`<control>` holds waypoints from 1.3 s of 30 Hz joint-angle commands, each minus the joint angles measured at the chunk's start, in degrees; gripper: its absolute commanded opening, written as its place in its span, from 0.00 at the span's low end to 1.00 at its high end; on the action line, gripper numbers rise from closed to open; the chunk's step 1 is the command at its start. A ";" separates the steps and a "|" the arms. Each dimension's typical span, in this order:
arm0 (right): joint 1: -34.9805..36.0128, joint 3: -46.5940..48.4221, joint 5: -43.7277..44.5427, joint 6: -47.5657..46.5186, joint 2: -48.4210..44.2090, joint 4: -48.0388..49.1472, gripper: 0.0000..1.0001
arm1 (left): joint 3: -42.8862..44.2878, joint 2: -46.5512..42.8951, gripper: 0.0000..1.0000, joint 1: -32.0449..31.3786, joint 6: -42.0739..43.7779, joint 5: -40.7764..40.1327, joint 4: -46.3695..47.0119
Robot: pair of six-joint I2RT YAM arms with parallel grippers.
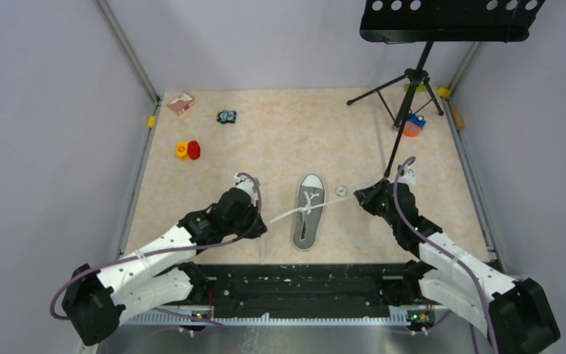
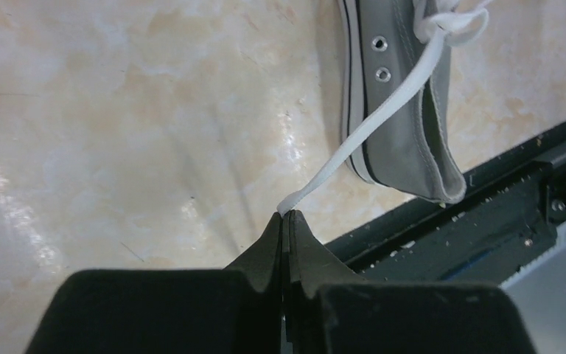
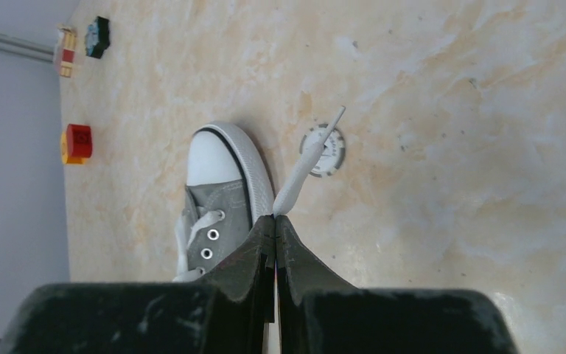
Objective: Tie the shoes
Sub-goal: Tie the shoelace on the shoe.
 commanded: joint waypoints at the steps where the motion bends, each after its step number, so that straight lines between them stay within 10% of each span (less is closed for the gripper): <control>1: -0.66 6.72 -3.41 -3.52 1.49 4.62 0.00 | 1.45 -1.59 0.00 -0.73 0.51 9.81 1.76; 19: 17.05 48.07 -24.69 -8.27 50.46 19.48 0.00 | 11.29 -0.72 0.00 -8.56 1.66 10.98 6.55; 21: 16.48 49.66 -26.17 -8.51 51.31 17.19 0.16 | 12.27 0.38 0.00 -8.89 1.83 11.07 7.42; 26: 11.88 45.79 -22.68 -10.64 43.35 11.90 0.55 | 15.36 5.54 0.00 -9.56 3.03 12.23 8.75; 39: -0.24 18.87 1.58 -15.35 -1.05 -14.96 0.74 | 28.00 23.89 0.00 -9.74 -3.16 9.76 16.62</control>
